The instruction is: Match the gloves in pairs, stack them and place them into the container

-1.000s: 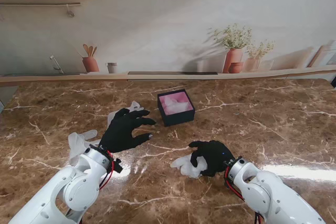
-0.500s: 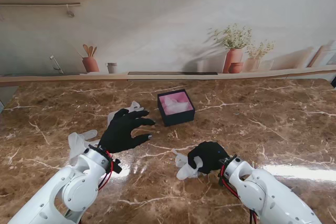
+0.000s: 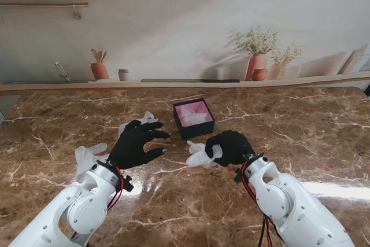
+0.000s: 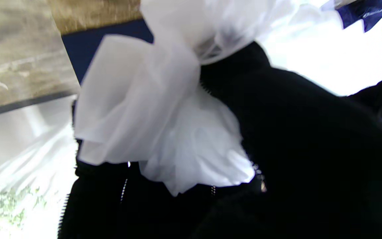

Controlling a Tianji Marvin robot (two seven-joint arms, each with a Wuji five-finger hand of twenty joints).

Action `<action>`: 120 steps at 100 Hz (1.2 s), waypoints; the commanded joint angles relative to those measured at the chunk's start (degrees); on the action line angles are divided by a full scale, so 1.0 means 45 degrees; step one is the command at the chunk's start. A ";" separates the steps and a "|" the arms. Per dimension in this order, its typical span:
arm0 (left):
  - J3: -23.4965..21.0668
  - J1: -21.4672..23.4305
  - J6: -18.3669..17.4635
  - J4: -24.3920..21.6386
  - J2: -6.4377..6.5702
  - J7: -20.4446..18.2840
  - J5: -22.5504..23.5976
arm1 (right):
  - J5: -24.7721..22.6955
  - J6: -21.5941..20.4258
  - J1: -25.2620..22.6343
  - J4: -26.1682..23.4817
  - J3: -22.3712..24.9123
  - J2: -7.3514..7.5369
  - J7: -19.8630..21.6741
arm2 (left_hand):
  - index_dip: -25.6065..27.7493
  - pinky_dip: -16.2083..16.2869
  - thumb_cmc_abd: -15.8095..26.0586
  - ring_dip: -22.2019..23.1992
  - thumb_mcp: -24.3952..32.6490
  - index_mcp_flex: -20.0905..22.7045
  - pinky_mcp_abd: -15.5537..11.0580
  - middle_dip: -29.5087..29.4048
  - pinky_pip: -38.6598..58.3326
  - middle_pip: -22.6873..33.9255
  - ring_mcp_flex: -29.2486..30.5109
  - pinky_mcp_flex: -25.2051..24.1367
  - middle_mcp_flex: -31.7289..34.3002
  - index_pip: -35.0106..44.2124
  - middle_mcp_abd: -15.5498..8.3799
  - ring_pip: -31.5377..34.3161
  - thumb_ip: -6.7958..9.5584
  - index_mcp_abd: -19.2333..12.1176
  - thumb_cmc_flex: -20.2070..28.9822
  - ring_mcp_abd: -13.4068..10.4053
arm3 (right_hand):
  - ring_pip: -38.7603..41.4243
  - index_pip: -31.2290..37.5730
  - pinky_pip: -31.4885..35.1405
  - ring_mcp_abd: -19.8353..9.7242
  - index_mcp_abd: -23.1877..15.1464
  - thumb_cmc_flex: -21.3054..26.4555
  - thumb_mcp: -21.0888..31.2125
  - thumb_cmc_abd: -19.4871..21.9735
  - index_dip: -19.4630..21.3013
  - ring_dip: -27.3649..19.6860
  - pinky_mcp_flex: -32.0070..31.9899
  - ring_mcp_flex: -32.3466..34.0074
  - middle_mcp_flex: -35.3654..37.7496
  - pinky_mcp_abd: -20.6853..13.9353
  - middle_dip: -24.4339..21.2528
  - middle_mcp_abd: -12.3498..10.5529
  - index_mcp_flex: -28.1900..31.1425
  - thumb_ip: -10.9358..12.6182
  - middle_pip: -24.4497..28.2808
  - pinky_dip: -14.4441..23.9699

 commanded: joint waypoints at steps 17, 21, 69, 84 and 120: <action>-0.0130 0.0145 0.0023 -0.0120 0.0013 -0.0052 -0.0096 | 0.0391 0.0927 0.1800 0.0229 -0.0513 -0.0199 0.0214 | -0.0215 0.0160 0.0591 -0.0149 -0.0547 -0.0301 -0.0503 -0.0095 0.0095 -0.0299 -0.0722 0.0038 -0.0292 -0.0471 -0.0119 -0.0471 0.0331 0.0204 0.0013 -0.0502 | 0.0568 0.0378 0.0465 0.0288 0.0110 0.0495 0.0024 0.0067 -0.0255 0.0289 0.0252 0.0786 0.0391 -0.0141 0.0373 -0.0264 0.0223 0.0156 0.0388 0.0333; -0.0171 0.0162 0.0019 -0.0137 0.0013 -0.0065 -0.0113 | 0.0327 0.1204 0.2144 0.0341 -0.0708 -0.0193 0.0315 | -0.0247 0.0108 0.0635 -0.0160 -0.0593 -0.0399 -0.0582 -0.0095 0.0147 -0.0302 -0.0766 0.0051 -0.0333 -0.0544 -0.0053 -0.0478 0.0337 0.0296 0.0007 -0.0482 | 0.0560 0.0391 0.0457 0.0277 0.0102 0.0467 0.0037 0.0142 -0.0270 0.0295 0.0239 0.0754 0.0365 -0.0144 0.0379 -0.0272 0.0216 0.0165 0.0374 0.0342; -0.0618 0.0408 -0.0042 -0.0202 -0.0005 0.0020 -0.0144 | 0.0681 0.2420 0.6735 0.3654 -0.4080 -0.0434 0.1342 | -0.0411 -0.0521 0.0740 -0.0205 -0.0877 -0.0612 -0.0769 -0.0080 0.0111 -0.0258 -0.0944 0.0020 -0.0462 -0.0850 -0.0017 -0.0438 0.0414 0.0527 0.0028 -0.0515 | 0.0588 0.0442 0.0465 0.0196 0.0022 0.0350 0.0129 0.0028 -0.0380 0.0309 0.0278 0.0790 0.0418 -0.0318 0.0393 -0.0321 0.0194 0.0121 0.0323 0.0481; -0.0644 0.0423 -0.0028 -0.0168 -0.0023 0.0101 -0.0163 | 0.1251 0.2628 0.8027 0.4858 -0.5215 -0.0608 0.1889 | -0.0440 -0.0583 0.0761 -0.0210 -0.0908 -0.0752 -0.0815 -0.0091 0.0094 -0.0284 -0.0967 -0.0043 -0.0537 -0.0917 -0.0099 -0.0439 0.0424 0.0504 0.0003 -0.0560 | 0.0557 0.0510 0.0409 0.0186 0.0048 0.0225 0.0107 0.0393 -0.1270 0.0309 0.0274 0.0795 0.0396 -0.0316 0.0350 -0.0229 -0.0121 0.0163 0.0226 0.0613; -0.0784 0.0536 0.0095 -0.0073 -0.0027 0.0125 -0.0173 | 0.1882 0.2718 1.0582 0.7620 -0.8313 -0.1320 0.2197 | -0.0445 -0.0641 0.0745 -0.0210 -0.0884 -0.0772 -0.0806 -0.0092 -0.0038 -0.0280 -0.0964 -0.0051 -0.0537 -0.0919 -0.0133 -0.0439 0.0429 0.0435 -0.0037 -0.0563 | 0.0499 0.1126 0.0412 0.0187 0.0127 -0.0083 0.0167 0.0879 -0.3768 0.0310 0.0284 0.0885 0.0557 -0.0335 -0.0053 -0.0012 -0.0389 0.0173 -0.0010 0.0745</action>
